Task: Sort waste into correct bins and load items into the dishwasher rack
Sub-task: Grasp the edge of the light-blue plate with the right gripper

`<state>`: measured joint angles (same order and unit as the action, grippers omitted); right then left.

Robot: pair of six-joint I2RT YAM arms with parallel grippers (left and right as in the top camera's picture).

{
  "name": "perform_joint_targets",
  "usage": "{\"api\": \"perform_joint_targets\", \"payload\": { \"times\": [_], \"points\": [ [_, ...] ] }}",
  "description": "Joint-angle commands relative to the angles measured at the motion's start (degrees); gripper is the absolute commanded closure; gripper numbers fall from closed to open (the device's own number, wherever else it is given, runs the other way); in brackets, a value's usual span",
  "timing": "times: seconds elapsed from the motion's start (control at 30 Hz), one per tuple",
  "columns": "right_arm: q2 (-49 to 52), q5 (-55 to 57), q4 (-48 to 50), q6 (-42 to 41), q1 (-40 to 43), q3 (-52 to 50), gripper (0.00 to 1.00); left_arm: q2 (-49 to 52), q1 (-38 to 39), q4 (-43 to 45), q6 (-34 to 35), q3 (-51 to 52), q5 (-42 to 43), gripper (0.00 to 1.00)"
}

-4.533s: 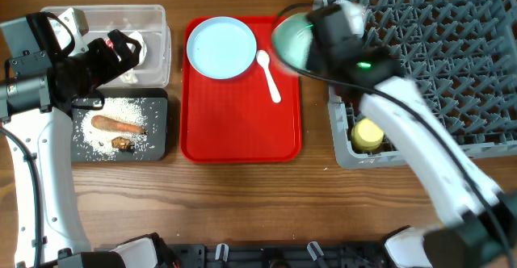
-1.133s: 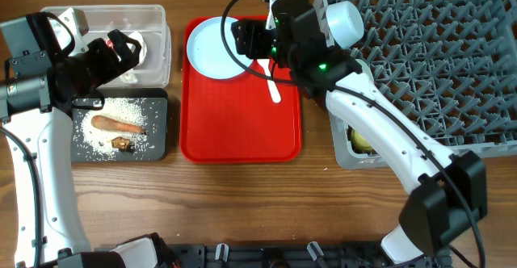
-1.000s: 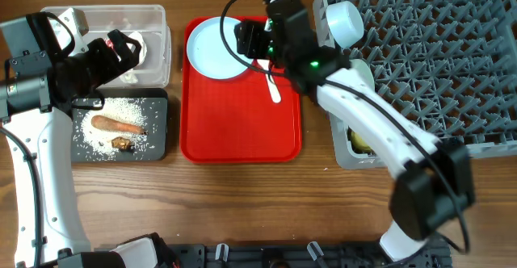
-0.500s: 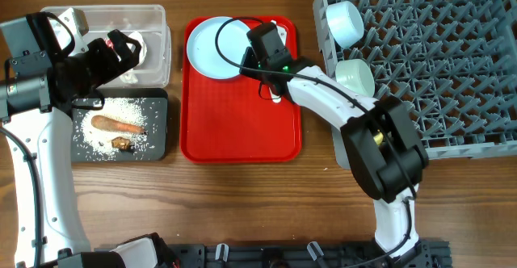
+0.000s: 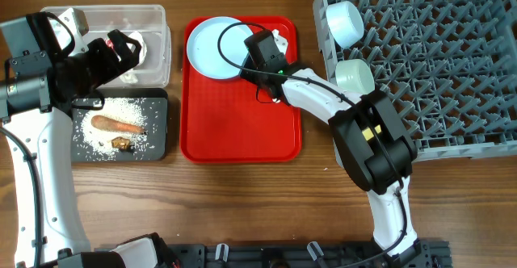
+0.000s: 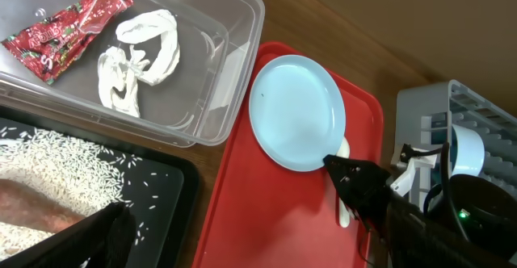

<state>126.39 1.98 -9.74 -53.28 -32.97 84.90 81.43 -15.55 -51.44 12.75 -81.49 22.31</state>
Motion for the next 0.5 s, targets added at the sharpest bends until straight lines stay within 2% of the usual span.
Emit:
{"api": "perform_joint_targets", "payload": {
  "times": [0.0,0.13,0.47],
  "points": [
    [0.81,0.35,-0.46,-0.81,-0.24,0.37,0.8,-0.11,-0.22,0.11,-0.5,-0.37,-0.11,0.0],
    [0.81,-4.7,-1.86,-1.03,-0.07,0.37,0.92,-0.11,-0.22,0.11,-0.5,-0.37,-0.11,0.0],
    [-0.28,-12.31,-7.69,-2.08,1.49,0.39,0.95,-0.11,-0.22,0.11,-0.48,-0.37,-0.11,0.0]
  ]
}}
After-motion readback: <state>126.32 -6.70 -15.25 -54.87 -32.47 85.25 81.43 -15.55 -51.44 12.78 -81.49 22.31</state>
